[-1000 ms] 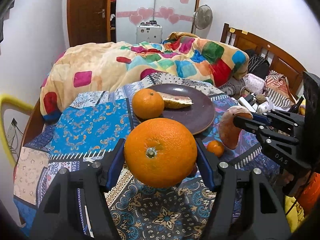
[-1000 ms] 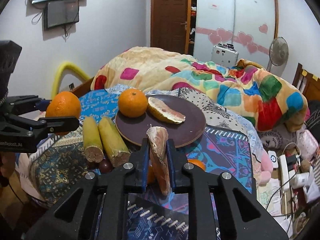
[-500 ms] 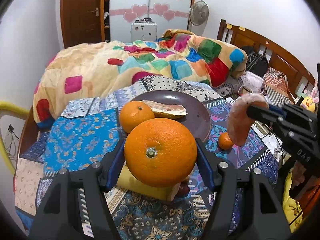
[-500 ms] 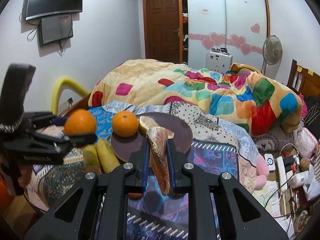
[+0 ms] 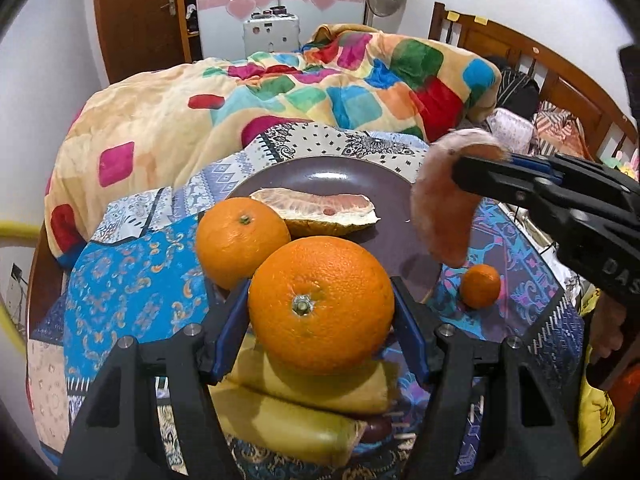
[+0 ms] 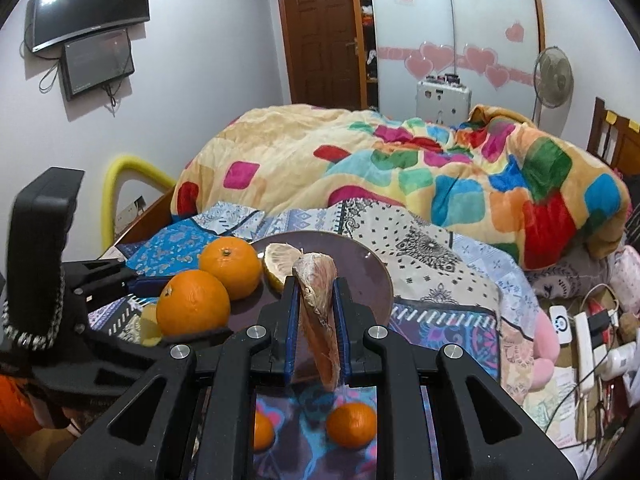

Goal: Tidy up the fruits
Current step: 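Lower the orange and pomelo piece onto the purple plate and open both grippers, then grasp a yellow bamboo shoot with left gripper while right gripper approaches a small tangerine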

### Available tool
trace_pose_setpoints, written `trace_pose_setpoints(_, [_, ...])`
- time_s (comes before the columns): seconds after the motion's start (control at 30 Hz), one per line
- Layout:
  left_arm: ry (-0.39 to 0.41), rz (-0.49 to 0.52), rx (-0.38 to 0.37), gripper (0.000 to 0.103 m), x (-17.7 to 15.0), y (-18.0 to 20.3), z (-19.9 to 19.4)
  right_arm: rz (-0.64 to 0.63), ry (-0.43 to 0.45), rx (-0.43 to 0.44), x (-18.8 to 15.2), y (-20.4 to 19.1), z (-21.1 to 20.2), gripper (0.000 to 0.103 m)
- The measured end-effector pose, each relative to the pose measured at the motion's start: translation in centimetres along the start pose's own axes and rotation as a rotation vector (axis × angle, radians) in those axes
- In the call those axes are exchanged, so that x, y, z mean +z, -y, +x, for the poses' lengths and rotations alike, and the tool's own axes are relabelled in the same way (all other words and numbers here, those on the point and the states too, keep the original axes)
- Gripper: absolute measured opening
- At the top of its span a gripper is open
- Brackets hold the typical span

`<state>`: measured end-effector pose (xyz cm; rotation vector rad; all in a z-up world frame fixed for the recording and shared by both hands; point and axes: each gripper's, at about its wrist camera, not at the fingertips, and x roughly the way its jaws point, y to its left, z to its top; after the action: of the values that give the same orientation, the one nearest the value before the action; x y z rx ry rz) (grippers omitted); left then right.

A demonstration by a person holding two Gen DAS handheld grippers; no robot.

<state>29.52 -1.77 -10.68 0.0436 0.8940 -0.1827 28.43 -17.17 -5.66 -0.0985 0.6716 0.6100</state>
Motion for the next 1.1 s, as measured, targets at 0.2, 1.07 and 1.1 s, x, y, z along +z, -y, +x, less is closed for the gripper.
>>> trace_pose_setpoints(0.2, [-0.016, 0.019, 0.014, 0.066, 0.4, 0.0, 1.5, 0.016, -0.03, -0.007, 0.4, 1.1, 2.6, 0.015])
trace_pose_setpoints(1.07, [0.08, -0.033, 0.06, 0.07, -1.5, -1.2, -3.4, -0.086, 0.013, -0.101, -2.2, -0.7, -1.8, 0.049])
trace_pose_setpoints(1.1, [0.08, -0.039, 0.064, 0.073, -2.0, -1.3, -3.8, -0.087, 0.015, -0.104, -2.4, -0.8, -2.1, 0.052])
